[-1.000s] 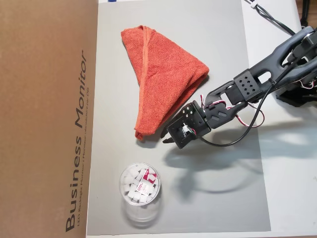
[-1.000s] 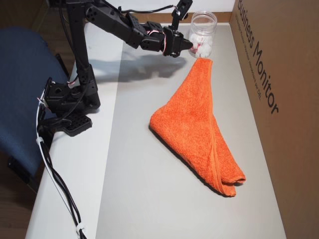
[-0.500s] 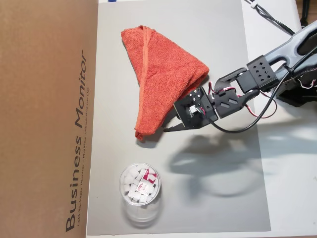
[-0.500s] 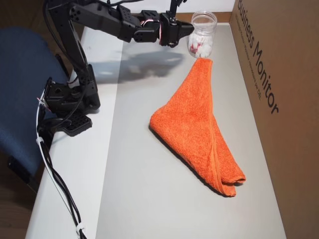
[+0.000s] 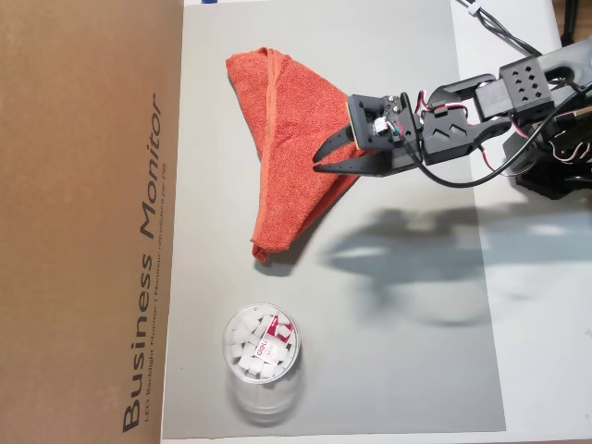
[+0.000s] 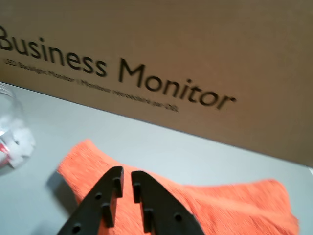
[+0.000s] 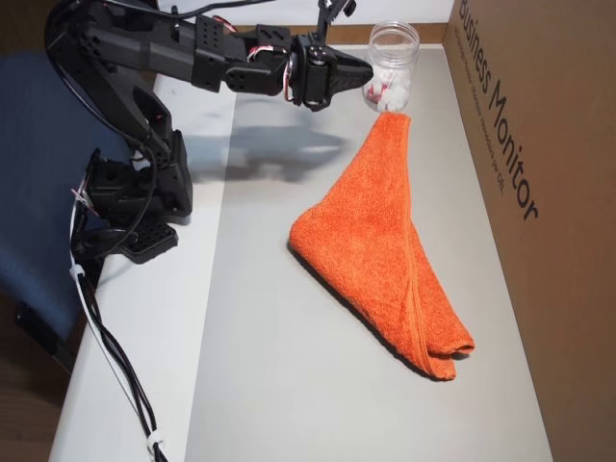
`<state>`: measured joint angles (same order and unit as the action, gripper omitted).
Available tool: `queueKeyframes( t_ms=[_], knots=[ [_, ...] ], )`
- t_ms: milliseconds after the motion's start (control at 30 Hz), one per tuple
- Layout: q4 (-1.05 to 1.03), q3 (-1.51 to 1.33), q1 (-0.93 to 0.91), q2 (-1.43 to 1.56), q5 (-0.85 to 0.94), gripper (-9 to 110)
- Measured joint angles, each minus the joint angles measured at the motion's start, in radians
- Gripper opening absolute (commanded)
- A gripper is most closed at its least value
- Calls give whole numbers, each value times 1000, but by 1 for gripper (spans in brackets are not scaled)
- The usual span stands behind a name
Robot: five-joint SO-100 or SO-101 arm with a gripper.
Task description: Fold the blanket.
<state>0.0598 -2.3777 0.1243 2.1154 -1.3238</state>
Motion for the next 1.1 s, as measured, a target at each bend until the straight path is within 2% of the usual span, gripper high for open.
queueKeyframes(
  t_ms=[333,533,767,1100],
  knots=[
    [-341,0,-126,183,-126,0],
    [-528,0,-170,276,-121,0],
    [-726,0,-170,377,-124,0],
    [-950,-8,-124,512,-222,0]
  ],
)
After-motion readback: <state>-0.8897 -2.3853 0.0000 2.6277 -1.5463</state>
